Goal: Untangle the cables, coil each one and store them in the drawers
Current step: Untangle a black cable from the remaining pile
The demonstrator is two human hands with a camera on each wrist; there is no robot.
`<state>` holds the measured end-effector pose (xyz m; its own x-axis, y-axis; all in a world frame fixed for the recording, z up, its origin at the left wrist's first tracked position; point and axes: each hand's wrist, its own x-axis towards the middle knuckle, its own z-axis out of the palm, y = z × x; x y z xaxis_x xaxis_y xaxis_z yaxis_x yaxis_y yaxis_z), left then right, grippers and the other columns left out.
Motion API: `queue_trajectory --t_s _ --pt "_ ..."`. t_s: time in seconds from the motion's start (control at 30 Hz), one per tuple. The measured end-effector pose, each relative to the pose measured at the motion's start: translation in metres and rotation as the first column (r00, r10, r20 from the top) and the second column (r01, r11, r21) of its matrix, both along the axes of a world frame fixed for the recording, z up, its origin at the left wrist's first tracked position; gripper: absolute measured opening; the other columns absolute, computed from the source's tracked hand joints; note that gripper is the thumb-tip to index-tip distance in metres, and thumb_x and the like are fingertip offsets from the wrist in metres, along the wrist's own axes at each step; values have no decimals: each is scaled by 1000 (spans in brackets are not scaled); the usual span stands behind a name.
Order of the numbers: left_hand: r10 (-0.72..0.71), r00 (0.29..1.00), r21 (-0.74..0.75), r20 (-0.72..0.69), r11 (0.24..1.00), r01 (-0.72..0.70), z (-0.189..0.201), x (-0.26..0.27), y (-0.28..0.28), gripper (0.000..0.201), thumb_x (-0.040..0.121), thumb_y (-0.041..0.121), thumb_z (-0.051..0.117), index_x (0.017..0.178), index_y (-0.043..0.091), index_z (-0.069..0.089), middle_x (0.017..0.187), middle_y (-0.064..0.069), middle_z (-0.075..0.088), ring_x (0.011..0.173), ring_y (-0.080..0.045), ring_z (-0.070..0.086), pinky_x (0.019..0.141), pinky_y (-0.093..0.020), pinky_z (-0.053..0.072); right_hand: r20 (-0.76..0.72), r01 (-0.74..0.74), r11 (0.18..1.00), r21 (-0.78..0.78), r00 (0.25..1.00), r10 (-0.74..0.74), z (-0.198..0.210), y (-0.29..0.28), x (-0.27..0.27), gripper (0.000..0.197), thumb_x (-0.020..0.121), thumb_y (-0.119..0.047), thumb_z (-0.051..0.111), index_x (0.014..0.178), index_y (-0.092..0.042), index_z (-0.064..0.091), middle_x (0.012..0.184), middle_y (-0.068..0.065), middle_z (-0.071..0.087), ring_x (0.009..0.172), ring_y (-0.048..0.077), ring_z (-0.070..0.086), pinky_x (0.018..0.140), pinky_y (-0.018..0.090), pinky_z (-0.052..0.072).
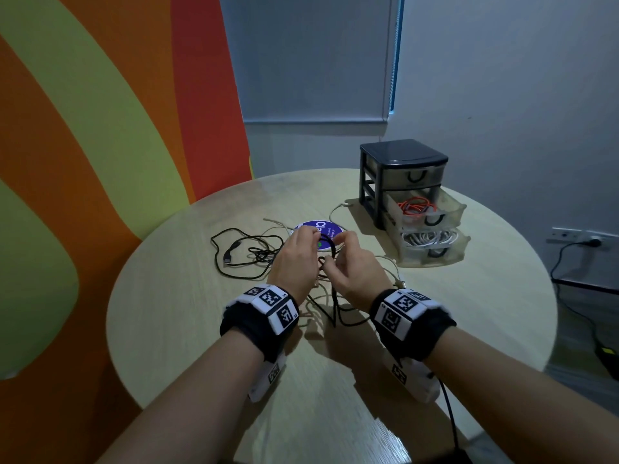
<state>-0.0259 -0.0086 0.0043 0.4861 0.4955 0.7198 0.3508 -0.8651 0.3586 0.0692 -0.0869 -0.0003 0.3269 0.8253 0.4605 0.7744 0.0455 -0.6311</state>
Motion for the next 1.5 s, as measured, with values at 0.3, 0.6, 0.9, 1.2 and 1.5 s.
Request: queue_trajectory --t_s 0.3,0.6,0.9,1.2,1.5 --pt "-94 991 68 -97 993 101 3 -1 -8 32 91 16 35 99 -4 59 86 -15 60 69 -25 59 62 -28 49 35 34 999 -35 999 -33 5 -1 1 20 93 -9 38 110 -3 47 95 15 59 84 30 55 73 40 44" --pt "-68 992 -72 -103 996 61 4 -4 -8 42 86 25 30 101 -4 56 89 -20 61 76 -33 60 65 -40 48 -79 -129 990 -51 989 124 1 -5 -4 13 86 -20 45 93 -10 51 70 8 59 65 24 55 62 40 45" --pt "57 998 -170 -6 984 -57 7 -6 -8 30 89 -6 40 117 -4 51 101 -21 63 89 -35 60 70 -28 38 -120 -248 901 -356 968 220 -2 -2 -4 27 93 -27 47 95 -4 60 86 15 64 80 28 58 74 40 46" --pt "155 987 -92 33 984 -152 8 -7 -9 27 90 23 41 108 5 50 96 -9 57 87 -21 51 65 -26 30 9 51 937 -344 999 -51 -3 -2 5 19 81 -34 50 78 -19 38 78 -1 46 75 20 45 65 32 36" --pt "253 967 -73 19 965 -251 1 -6 0 30 86 35 23 109 31 43 85 -5 44 77 -21 48 53 -27 33 125 174 781 -600 985 -123 -10 1 13 77 79 -80 22 77 -12 57 77 5 60 76 21 60 73 33 46"
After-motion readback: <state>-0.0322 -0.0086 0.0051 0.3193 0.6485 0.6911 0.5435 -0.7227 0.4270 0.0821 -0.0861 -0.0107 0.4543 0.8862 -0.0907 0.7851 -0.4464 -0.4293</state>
